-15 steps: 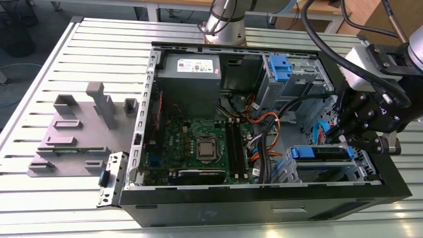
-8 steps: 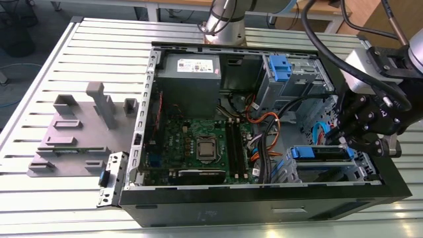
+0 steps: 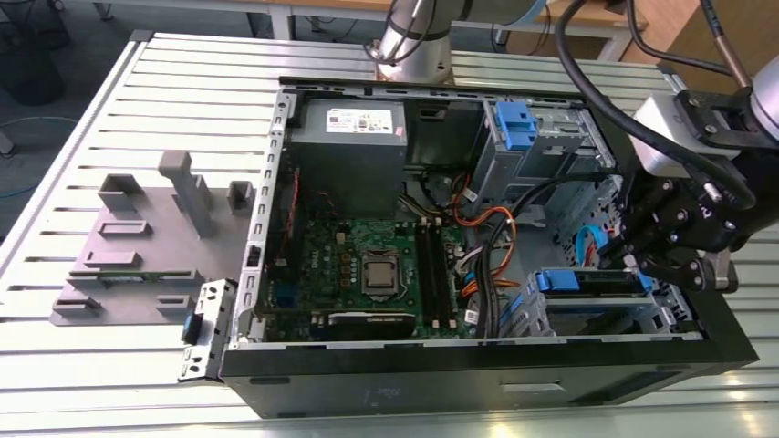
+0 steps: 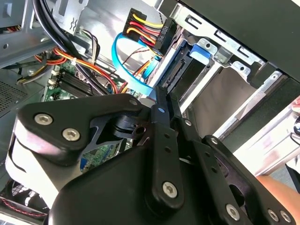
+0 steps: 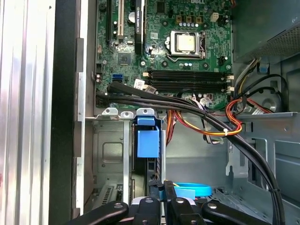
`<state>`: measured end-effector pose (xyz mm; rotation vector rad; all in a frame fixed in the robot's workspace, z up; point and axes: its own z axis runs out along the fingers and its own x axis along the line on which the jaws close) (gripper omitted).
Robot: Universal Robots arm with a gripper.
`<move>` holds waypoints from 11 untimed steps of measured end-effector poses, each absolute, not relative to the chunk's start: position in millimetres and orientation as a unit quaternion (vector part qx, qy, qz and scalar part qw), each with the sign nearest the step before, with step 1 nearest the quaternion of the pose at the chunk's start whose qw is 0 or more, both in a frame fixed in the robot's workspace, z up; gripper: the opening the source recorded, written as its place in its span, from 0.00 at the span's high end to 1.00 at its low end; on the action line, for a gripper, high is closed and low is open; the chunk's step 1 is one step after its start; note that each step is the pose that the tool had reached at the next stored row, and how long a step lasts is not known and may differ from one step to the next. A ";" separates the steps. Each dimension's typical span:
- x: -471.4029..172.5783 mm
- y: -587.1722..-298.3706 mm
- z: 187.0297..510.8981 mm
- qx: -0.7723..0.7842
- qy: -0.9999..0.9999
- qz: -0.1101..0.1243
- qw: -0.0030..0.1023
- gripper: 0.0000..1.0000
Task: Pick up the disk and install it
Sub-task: 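Insert the first disk wire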
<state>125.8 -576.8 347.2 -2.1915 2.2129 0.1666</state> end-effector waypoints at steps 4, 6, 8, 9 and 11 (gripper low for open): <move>125.8 -576.8 346.1 -0.703 0.709 0.053 0.011 0.84; 125.8 -576.8 344.6 -0.703 0.709 0.054 0.011 0.84; 125.9 -576.8 343.4 -0.703 0.710 0.053 0.011 0.84; 125.9 -576.8 343.4 -0.703 0.710 0.053 0.011 0.84; 126.0 -577.2 343.2 -0.703 0.709 0.053 0.011 0.84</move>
